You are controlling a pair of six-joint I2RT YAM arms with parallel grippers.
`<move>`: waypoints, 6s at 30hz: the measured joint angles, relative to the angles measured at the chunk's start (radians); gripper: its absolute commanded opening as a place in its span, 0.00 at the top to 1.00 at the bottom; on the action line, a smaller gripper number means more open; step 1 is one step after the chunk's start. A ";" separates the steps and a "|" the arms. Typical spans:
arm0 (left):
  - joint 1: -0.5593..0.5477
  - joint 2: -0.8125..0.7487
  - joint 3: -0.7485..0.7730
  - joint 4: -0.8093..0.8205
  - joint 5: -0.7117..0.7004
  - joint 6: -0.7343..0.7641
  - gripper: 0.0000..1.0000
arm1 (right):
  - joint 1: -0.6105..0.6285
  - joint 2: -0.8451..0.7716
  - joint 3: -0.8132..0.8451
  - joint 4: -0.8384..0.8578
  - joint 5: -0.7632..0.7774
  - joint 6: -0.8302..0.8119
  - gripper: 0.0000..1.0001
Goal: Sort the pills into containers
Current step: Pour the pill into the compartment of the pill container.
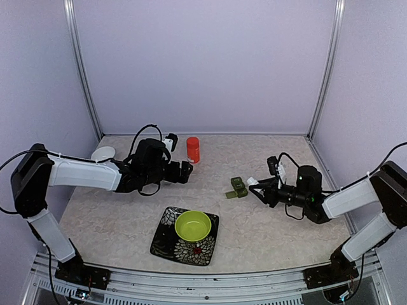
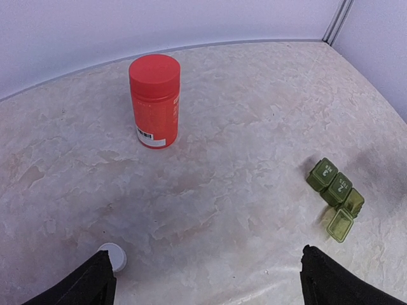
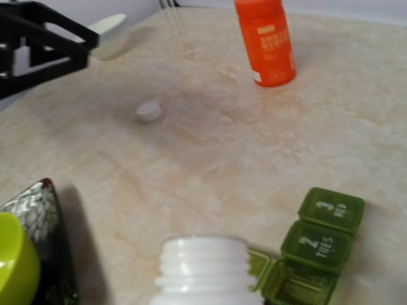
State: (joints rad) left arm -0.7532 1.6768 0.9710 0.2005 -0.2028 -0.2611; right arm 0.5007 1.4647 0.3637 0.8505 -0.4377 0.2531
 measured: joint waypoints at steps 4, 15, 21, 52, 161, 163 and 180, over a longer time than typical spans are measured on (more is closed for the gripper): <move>-0.002 0.000 0.000 0.000 0.000 0.000 0.01 | 0.000 0.034 0.040 -0.041 0.010 0.003 1.00; -0.013 0.000 -0.002 0.000 0.000 0.000 0.01 | 0.000 0.121 0.124 -0.159 0.043 0.012 1.00; -0.015 0.002 -0.006 0.001 0.000 -0.003 0.01 | 0.000 0.169 0.183 -0.246 0.061 0.021 1.00; -0.018 0.026 -0.006 0.001 0.000 -0.004 0.01 | 0.000 0.235 0.339 -0.540 0.081 0.026 1.00; -0.018 0.034 -0.041 0.061 0.004 -0.031 0.01 | 0.045 0.343 0.771 -1.250 0.155 -0.028 1.00; -0.018 0.034 -0.041 0.061 0.004 -0.030 0.01 | 0.045 0.343 0.779 -1.258 0.155 -0.029 1.00; -0.018 0.034 -0.041 0.061 0.004 -0.030 0.01 | 0.045 0.344 0.808 -1.290 0.154 -0.038 1.00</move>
State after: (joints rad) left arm -0.7715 1.7111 0.9298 0.2619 -0.1989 -0.2913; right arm 0.5453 1.8084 1.1713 -0.4393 -0.2836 0.2150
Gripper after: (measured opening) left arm 0.987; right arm 0.324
